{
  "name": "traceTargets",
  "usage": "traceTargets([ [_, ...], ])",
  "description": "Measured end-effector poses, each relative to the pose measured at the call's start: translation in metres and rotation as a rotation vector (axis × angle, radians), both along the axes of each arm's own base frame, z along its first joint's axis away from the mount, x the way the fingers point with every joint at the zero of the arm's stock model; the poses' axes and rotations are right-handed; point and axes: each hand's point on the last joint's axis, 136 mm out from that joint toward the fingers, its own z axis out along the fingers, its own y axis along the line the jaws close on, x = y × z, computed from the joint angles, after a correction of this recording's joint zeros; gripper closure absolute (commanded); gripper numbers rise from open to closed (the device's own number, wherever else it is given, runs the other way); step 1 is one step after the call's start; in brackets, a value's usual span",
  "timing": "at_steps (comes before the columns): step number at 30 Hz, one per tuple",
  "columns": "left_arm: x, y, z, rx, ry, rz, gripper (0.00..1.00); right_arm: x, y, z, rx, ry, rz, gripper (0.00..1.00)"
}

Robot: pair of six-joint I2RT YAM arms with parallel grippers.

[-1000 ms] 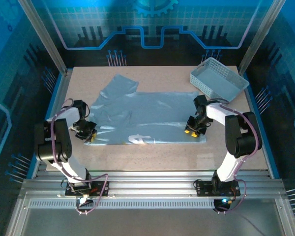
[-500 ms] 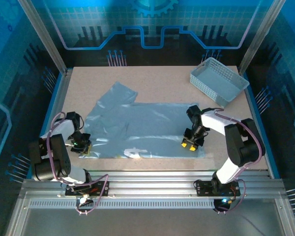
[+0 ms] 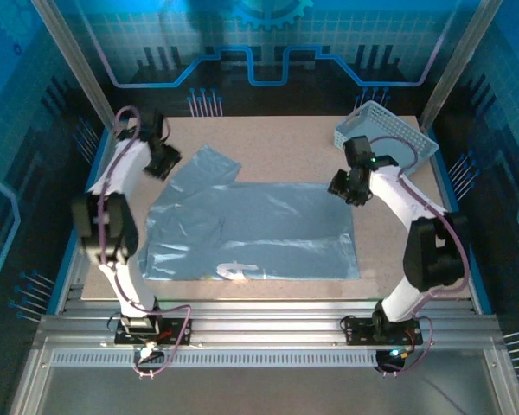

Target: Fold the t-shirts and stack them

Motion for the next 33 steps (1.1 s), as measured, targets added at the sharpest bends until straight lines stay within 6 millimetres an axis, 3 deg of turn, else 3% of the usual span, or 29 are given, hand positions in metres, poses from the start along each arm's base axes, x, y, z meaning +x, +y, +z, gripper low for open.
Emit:
traceTargets([
  [3, 0.057, -0.027, -0.011, -0.011, -0.061, -0.141, 0.51, 0.03, -0.006, -0.011, -0.064, -0.02, -0.003, 0.52],
  [6, 0.086, -0.038, -0.037, -0.023, -0.078, -0.226, 0.5, 0.047, -0.012, -0.027, -0.111, -0.005, -0.012, 0.52],
  [12, 0.105, -0.043, -0.075, -0.034, -0.091, -0.302, 0.48, 0.071, -0.032, -0.056, -0.17, 0.045, -0.057, 0.52],
  [18, 0.127, -0.048, -0.073, -0.048, -0.168, -0.324, 0.47, 0.081, -0.046, -0.079, -0.173, 0.1, -0.096, 0.54],
  [22, 0.134, -0.049, -0.065, -0.046, -0.199, -0.326, 0.43, 0.09, -0.044, -0.088, -0.17, 0.121, -0.112, 0.65],
  [27, 0.148, -0.048, -0.055, -0.038, -0.239, -0.326, 0.41, 0.087, -0.044, -0.092, -0.164, 0.143, -0.137, 0.79],
  [33, 0.159, -0.041, -0.068, -0.004, -0.229, -0.305, 0.42, 0.085, -0.045, -0.092, -0.163, 0.154, -0.147, 0.96],
])
